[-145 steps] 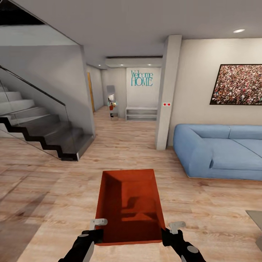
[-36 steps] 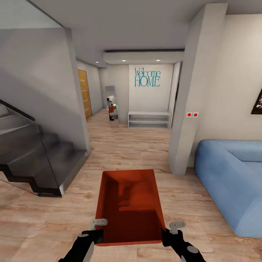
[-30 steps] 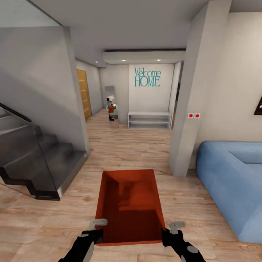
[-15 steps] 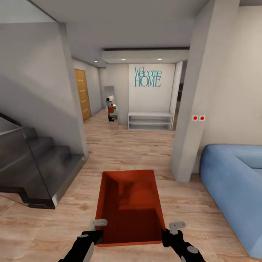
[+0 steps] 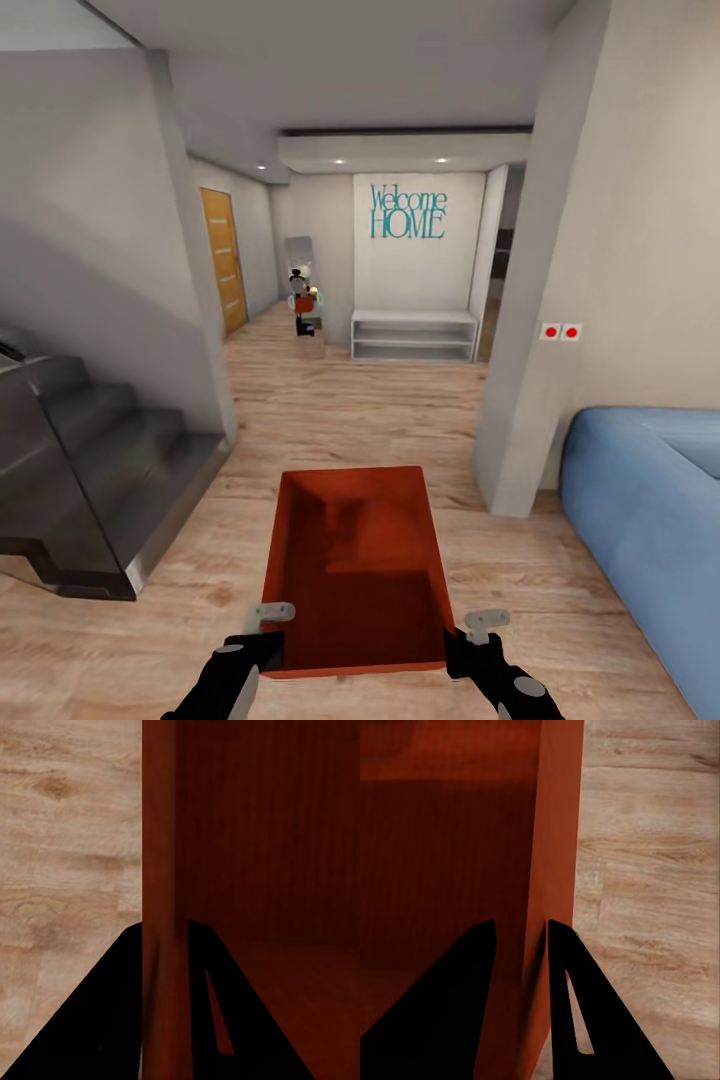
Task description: Move the two storage containers from the living room to the garage. In the garage, place one container on the floor and stack the other container on top of it (either order is fine).
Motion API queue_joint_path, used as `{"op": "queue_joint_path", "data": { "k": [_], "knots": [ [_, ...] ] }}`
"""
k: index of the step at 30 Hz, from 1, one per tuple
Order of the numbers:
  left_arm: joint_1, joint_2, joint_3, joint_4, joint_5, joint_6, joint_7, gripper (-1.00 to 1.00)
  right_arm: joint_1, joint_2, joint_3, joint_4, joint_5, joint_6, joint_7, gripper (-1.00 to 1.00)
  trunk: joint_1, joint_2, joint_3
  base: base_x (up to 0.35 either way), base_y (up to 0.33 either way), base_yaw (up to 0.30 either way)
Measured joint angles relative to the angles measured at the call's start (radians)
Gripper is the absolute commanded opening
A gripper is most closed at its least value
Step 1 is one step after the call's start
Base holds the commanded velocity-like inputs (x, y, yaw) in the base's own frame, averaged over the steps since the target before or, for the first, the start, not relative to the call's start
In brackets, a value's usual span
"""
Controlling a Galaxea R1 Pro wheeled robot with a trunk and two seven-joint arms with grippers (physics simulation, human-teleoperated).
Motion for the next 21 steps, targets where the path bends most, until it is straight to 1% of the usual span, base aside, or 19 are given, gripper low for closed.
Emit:
{"op": "queue_joint_path", "data": {
  "k": [21],
  "knots": [
    [0.0,-0.001,0.003,0.001,-0.003,0.0,-0.002,-1.0,0.0,0.0,0.001,-0.001,0.0,0.001,-0.001,-1.0,0.0,0.0,0.0,0.322,0.0,0.0]
  ]
}}
